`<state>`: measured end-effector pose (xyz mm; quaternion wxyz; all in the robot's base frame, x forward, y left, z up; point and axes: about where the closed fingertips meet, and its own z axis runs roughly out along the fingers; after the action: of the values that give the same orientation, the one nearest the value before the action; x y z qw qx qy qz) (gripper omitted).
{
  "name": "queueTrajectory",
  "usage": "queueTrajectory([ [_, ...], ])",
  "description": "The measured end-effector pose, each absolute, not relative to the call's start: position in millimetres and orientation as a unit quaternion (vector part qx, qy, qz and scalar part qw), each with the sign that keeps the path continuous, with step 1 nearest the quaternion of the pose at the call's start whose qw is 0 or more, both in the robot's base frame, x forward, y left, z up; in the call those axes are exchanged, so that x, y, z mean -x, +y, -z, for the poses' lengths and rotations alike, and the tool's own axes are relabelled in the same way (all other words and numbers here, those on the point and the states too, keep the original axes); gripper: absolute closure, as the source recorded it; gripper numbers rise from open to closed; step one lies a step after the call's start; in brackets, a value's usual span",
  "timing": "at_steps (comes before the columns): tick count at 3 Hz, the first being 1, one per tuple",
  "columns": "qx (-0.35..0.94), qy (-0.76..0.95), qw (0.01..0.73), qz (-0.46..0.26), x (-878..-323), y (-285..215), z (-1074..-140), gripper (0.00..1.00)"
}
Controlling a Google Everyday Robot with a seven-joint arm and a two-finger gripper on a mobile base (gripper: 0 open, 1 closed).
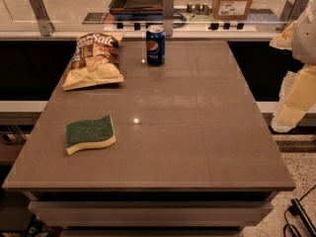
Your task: Pick brown chip bag
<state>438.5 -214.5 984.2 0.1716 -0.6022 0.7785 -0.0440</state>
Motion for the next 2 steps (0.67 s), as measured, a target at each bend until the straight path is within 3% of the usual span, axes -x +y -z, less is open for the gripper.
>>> queueTrajectory([
  [2, 0.625, 0.753, 0.196, 0.064, -442.9, -203.1, -994.9, 0.00],
])
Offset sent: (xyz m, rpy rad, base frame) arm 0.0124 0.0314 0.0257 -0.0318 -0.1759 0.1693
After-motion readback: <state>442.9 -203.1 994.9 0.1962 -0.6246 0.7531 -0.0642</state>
